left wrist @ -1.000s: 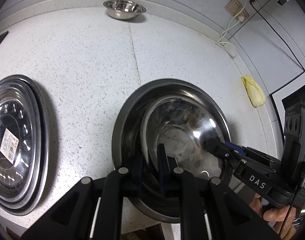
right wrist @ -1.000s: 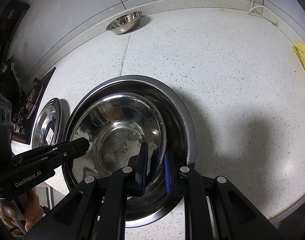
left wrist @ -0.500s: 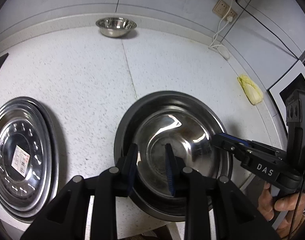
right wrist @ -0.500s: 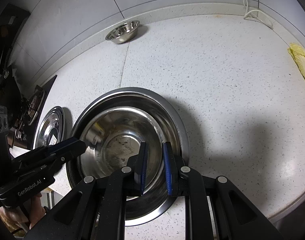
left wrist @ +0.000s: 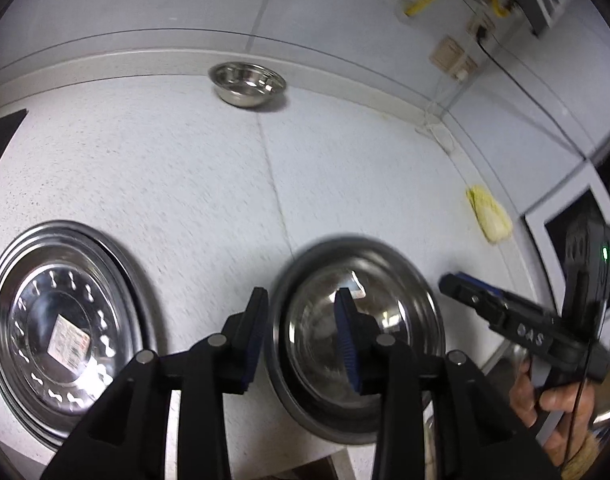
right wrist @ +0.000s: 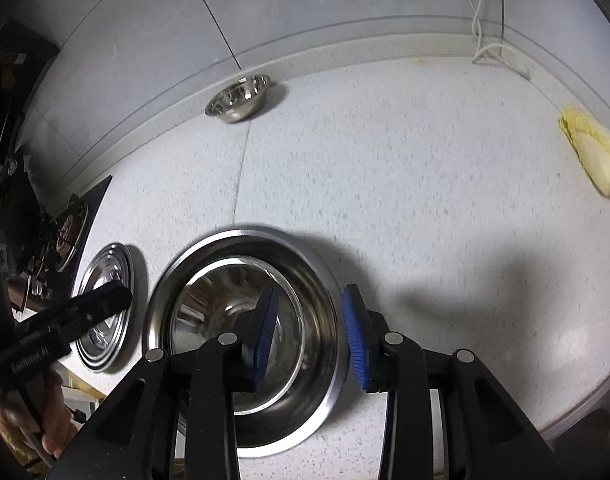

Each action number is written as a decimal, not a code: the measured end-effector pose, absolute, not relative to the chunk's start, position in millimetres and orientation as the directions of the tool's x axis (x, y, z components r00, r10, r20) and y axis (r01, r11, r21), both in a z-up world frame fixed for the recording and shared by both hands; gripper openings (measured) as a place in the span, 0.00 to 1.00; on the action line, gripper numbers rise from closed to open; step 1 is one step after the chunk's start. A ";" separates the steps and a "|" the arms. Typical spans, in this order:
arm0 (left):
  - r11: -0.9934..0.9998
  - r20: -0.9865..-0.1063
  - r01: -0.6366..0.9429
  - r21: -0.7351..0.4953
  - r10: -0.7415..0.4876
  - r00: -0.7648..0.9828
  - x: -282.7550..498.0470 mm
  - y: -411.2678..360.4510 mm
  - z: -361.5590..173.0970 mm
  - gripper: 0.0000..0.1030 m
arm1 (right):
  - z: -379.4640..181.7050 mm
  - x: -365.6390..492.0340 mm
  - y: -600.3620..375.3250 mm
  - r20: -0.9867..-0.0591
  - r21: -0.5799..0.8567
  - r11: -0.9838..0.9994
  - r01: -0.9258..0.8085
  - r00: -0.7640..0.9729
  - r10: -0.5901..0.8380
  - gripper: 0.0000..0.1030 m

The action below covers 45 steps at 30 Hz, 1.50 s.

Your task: Organize plates and bowls

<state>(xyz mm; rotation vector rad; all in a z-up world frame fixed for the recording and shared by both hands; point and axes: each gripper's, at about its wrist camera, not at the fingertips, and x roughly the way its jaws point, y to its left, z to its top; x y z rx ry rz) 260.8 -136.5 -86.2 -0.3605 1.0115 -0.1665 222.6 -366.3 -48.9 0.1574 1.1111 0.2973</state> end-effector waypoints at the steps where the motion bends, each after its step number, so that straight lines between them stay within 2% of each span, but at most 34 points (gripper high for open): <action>1: 0.924 -0.796 -0.048 -0.378 -0.298 0.527 266.7 -129.0 -84.0 0.32 | -45.9 225.5 -365.3 -0.854 0.270 0.949 -0.161 0.416 0.314 0.34; 11: 0.910 -0.791 -0.166 -0.381 -0.227 0.568 342.2 -63.9 -69.4 0.32 | -17.9 279.4 -320.9 -0.829 0.231 0.942 -0.242 0.459 0.321 0.41; 19: 0.884 -0.799 -0.193 -0.426 -0.267 0.539 433.6 -25.9 -88.4 0.32 | -17.5 360.3 -270.3 -0.817 0.253 0.930 -0.266 0.456 0.353 0.45; 26: 0.821 -0.787 -0.270 -0.502 -0.305 0.536 519.2 3.5 -122.7 0.32 | -53.9 453.3 -233.1 -0.822 0.318 0.932 -0.173 0.441 0.361 0.45; 30: 0.817 -0.788 -0.281 -0.504 -0.302 0.536 548.3 6.7 -136.7 0.32 | -85.0 490.0 -224.3 -0.836 0.356 0.928 -0.112 0.404 0.370 0.45; 45: 0.805 -0.808 -0.321 -0.499 -0.297 0.509 591.6 11.5 -174.4 0.32 | -135.6 535.3 -211.6 -0.857 0.347 0.933 -0.095 0.373 0.356 0.44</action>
